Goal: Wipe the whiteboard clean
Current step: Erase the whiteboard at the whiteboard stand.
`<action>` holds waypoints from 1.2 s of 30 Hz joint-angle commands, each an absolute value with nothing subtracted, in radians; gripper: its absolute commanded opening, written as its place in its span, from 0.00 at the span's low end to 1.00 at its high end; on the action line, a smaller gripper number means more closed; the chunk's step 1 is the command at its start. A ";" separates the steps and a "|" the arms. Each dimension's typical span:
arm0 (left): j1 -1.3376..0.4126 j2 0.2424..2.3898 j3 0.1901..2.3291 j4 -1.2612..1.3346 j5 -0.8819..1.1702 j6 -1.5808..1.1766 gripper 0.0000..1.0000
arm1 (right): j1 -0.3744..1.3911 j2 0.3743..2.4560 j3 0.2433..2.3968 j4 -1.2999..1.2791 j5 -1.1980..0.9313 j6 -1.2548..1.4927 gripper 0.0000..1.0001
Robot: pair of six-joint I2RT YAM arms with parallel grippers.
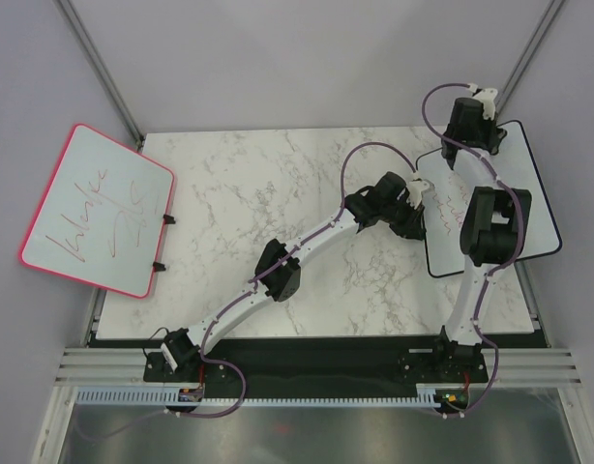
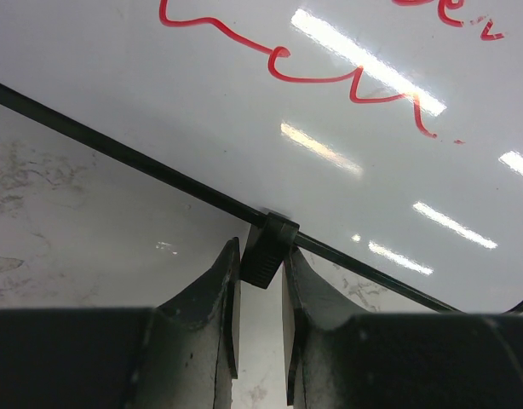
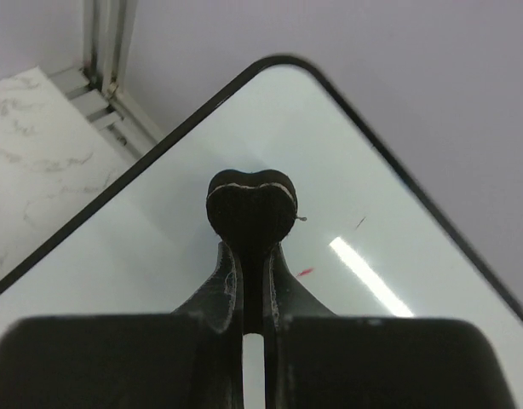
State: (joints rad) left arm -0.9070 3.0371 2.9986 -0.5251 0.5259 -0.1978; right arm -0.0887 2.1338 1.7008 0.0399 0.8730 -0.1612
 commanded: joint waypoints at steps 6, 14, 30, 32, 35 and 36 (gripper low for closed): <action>-0.891 3.065 3.022 -0.606 0.495 -0.281 0.02 | -0.167 2.213 1.934 -0.023 0.914 -0.262 0.00; -0.893 3.065 3.022 -0.606 0.495 -0.281 0.02 | -0.100 2.229 1.867 -0.018 0.879 -0.204 0.00; -0.891 3.065 3.022 -0.606 0.499 -0.282 0.02 | -0.172 2.177 1.835 -0.008 0.959 -0.221 0.00; -0.890 3.065 3.022 -0.606 0.499 -0.282 0.02 | -0.179 2.183 1.861 -0.008 0.963 -0.251 0.00; -0.891 3.065 3.022 -0.606 0.497 -0.282 0.02 | -0.169 2.198 1.897 -0.008 0.959 -0.271 0.00; -0.891 3.065 3.022 -0.607 0.499 -0.282 0.02 | -0.164 2.204 1.907 -0.006 0.956 -0.278 0.00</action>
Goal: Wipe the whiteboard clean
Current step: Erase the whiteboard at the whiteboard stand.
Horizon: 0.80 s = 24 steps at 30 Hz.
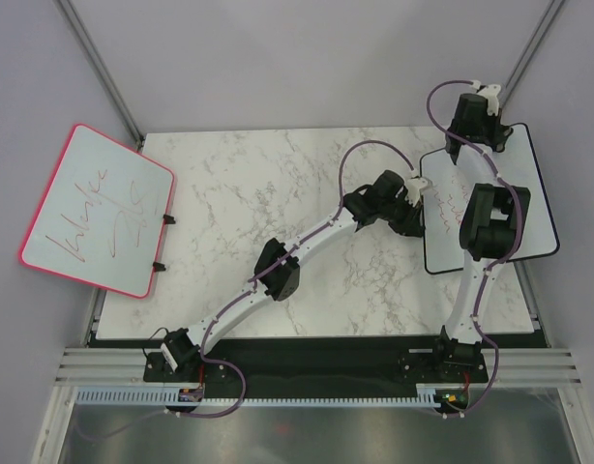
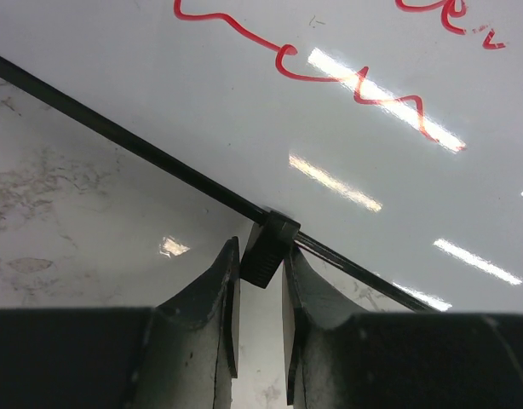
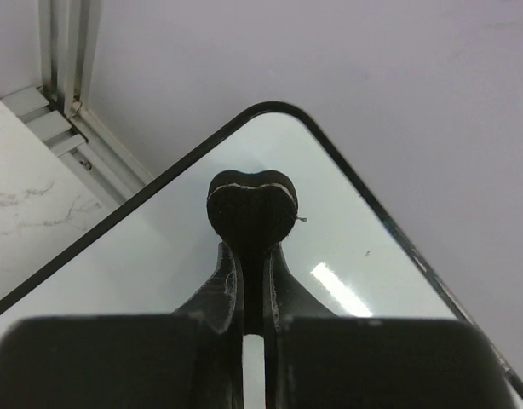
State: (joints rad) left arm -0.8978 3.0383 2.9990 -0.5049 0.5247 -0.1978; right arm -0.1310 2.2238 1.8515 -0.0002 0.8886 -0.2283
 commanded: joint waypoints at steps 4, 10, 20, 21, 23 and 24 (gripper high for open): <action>-0.891 3.065 3.022 -0.607 0.499 -0.282 0.02 | -0.126 2.249 1.969 0.024 0.972 -0.331 0.00; -0.891 3.065 3.022 -0.604 0.499 -0.284 0.02 | -0.143 2.240 1.984 0.038 0.996 -0.339 0.00; -0.893 3.065 3.022 -0.606 0.497 -0.278 0.02 | -0.118 2.230 1.801 0.043 0.934 -0.292 0.00; -0.894 3.065 3.022 -0.604 0.495 -0.278 0.02 | -0.118 2.223 1.787 0.041 0.916 -0.282 0.00; -0.894 3.065 3.023 -0.604 0.495 -0.279 0.02 | -0.114 2.209 1.746 0.044 0.894 -0.247 0.00; -0.894 3.065 3.023 -0.604 0.497 -0.279 0.02 | -0.112 2.195 1.721 0.052 0.870 -0.238 0.00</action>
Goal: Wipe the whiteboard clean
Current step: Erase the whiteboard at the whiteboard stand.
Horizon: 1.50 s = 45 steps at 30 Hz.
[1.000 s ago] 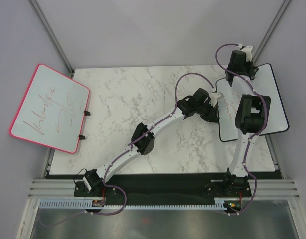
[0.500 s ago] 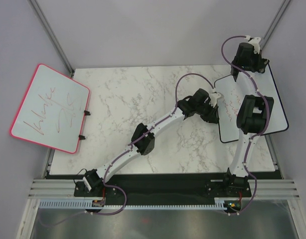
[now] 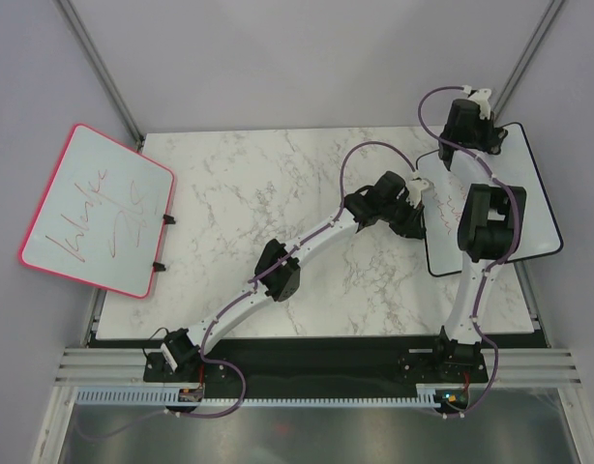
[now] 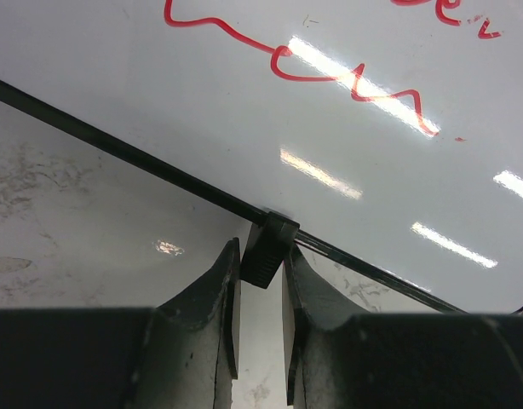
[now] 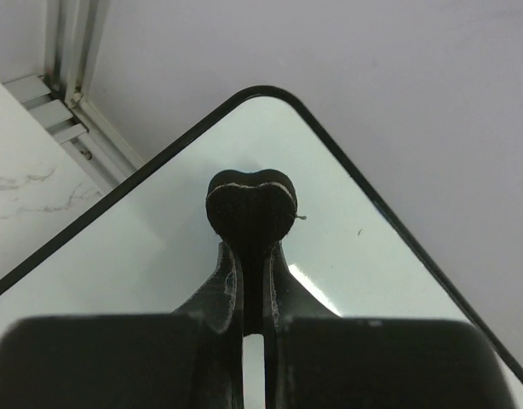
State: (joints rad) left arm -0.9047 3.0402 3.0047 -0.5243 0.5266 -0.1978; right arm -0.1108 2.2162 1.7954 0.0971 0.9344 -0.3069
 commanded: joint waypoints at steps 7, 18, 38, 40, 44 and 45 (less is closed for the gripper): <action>-0.893 3.065 3.022 -0.606 0.497 -0.278 0.02 | -0.091 2.209 1.692 0.087 0.813 -0.227 0.00; -0.888 3.066 3.022 -0.604 0.503 -0.287 0.02 | -0.166 2.154 1.622 0.320 0.802 -0.388 0.00; -0.885 3.068 3.022 -0.598 0.512 -0.296 0.02 | -0.175 2.146 1.680 0.439 0.854 -0.449 0.00; -0.885 3.066 3.022 -0.598 0.514 -0.296 0.02 | -0.175 2.146 1.678 0.440 0.857 -0.460 0.00; -0.885 3.068 3.022 -0.597 0.514 -0.298 0.02 | -0.170 2.138 1.637 0.436 0.851 -0.474 0.00; -0.884 3.068 3.023 -0.598 0.514 -0.298 0.02 | -0.167 2.132 1.622 0.437 0.851 -0.479 0.00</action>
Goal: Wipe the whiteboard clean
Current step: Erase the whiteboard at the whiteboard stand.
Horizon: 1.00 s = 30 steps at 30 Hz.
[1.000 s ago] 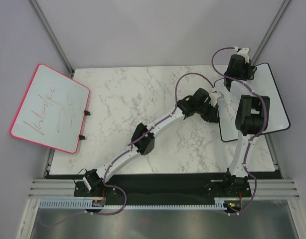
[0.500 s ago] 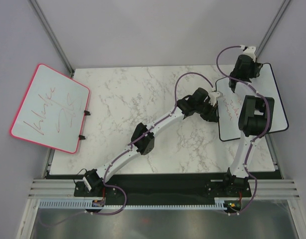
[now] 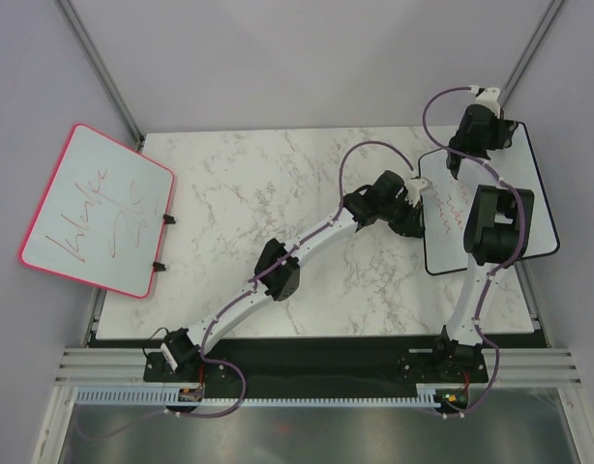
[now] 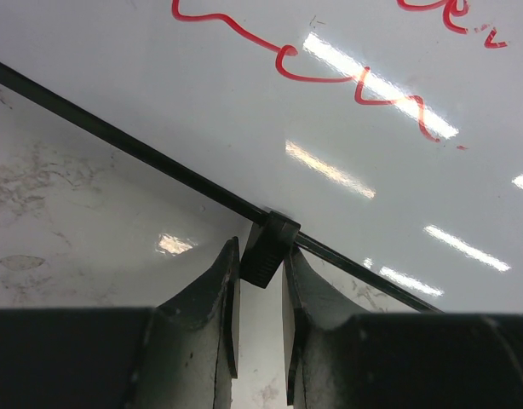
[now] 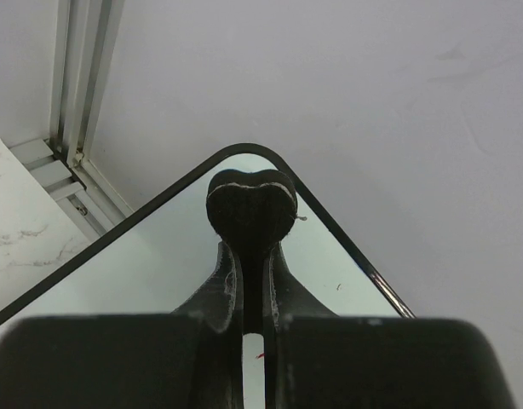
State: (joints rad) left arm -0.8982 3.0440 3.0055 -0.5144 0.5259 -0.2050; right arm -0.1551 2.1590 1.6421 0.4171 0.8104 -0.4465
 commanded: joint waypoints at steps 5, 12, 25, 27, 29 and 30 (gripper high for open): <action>-0.884 3.068 3.023 -0.597 0.515 -0.298 0.02 | -0.150 2.036 1.430 0.494 0.848 -0.463 0.00; -0.885 3.068 3.022 -0.598 0.512 -0.293 0.02 | -0.152 1.866 1.221 0.566 0.853 -0.385 0.00; -0.890 3.066 3.023 -0.600 0.508 -0.288 0.02 | -0.152 1.938 1.363 0.460 0.818 -0.419 0.00; -0.888 3.066 3.023 -0.600 0.508 -0.288 0.02 | -0.160 2.009 1.445 0.411 0.816 -0.432 0.00; -0.888 3.066 3.023 -0.600 0.506 -0.290 0.02 | -0.160 2.054 1.551 0.388 0.821 -0.459 0.00; -0.888 3.066 3.023 -0.600 0.508 -0.290 0.02 | -0.160 2.090 1.584 0.356 0.819 -0.463 0.00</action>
State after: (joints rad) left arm -0.8997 3.0444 3.0055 -0.5201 0.5274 -0.2050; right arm -0.1516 2.0274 1.4750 0.4328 0.8150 -0.4259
